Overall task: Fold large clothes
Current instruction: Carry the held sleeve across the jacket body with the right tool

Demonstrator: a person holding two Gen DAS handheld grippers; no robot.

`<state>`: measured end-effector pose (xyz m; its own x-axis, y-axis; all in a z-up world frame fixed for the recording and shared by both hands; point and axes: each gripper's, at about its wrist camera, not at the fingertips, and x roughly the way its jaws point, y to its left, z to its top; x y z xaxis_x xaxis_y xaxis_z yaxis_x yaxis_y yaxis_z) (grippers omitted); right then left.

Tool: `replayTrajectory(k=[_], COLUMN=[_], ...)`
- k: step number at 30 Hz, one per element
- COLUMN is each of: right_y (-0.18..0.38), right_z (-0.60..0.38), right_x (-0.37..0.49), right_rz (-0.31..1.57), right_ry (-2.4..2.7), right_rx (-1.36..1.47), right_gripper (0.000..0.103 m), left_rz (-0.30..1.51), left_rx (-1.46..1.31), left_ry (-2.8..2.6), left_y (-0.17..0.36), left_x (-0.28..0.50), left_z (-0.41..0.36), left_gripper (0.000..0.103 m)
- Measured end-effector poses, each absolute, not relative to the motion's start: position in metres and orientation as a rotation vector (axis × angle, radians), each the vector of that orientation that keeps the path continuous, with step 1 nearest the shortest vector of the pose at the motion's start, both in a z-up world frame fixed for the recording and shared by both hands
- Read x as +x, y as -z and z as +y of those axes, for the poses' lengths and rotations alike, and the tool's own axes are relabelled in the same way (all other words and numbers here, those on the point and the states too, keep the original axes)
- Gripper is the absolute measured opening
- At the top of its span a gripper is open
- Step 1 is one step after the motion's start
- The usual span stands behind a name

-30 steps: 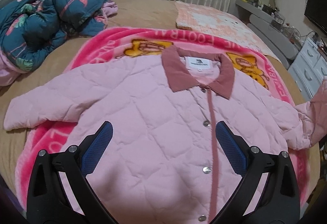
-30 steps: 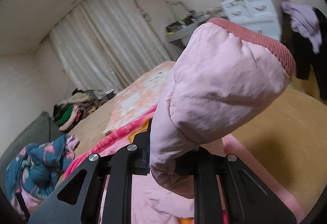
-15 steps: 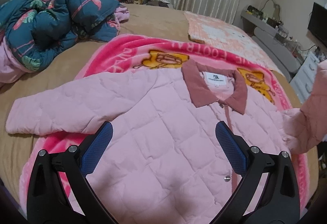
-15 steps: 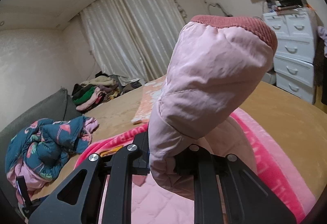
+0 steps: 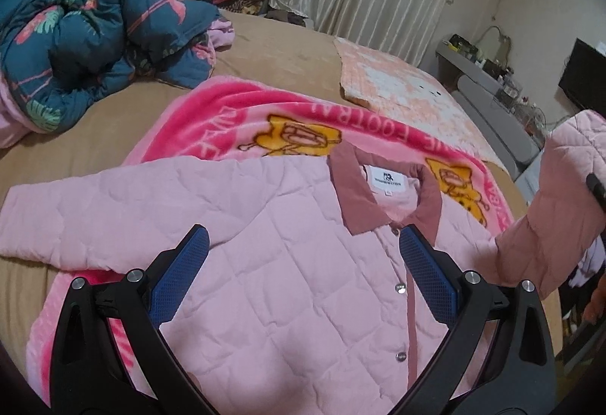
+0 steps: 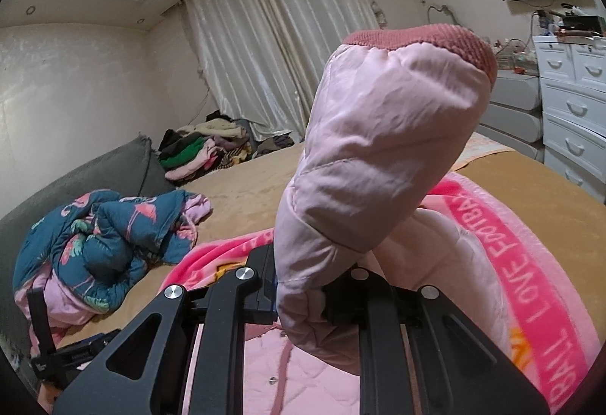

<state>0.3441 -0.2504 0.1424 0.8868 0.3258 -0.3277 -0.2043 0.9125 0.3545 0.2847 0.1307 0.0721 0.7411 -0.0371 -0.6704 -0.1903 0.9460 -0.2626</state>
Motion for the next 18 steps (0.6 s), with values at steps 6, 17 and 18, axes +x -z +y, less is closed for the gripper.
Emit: replayTrajectory(k=[6, 17, 18], right_y=[-0.132, -0.104, -0.102], right_z=[-0.222, -0.156, -0.151], right_x=[0.347, 0.358, 0.359], right_rz=[0.415, 0.463, 0.467], right_ry=[-0.307, -0.364, -0.367], right_rx=[0.269, 0.198, 0.191], right_gripper=[0.015, 0.015, 0.015], left_rz=[0.746, 0.772, 0.774], left_rx=[-0.346, -0.375, -0.382], left_ry=[-0.102, -0.152, -0.153], left_y=[-0.060, -0.026, -0.024], left_x=[0.290, 0.290, 0.290], left_z=[0.149, 0.186, 0.188], left_gripper=[0.094, 0.094, 0.094])
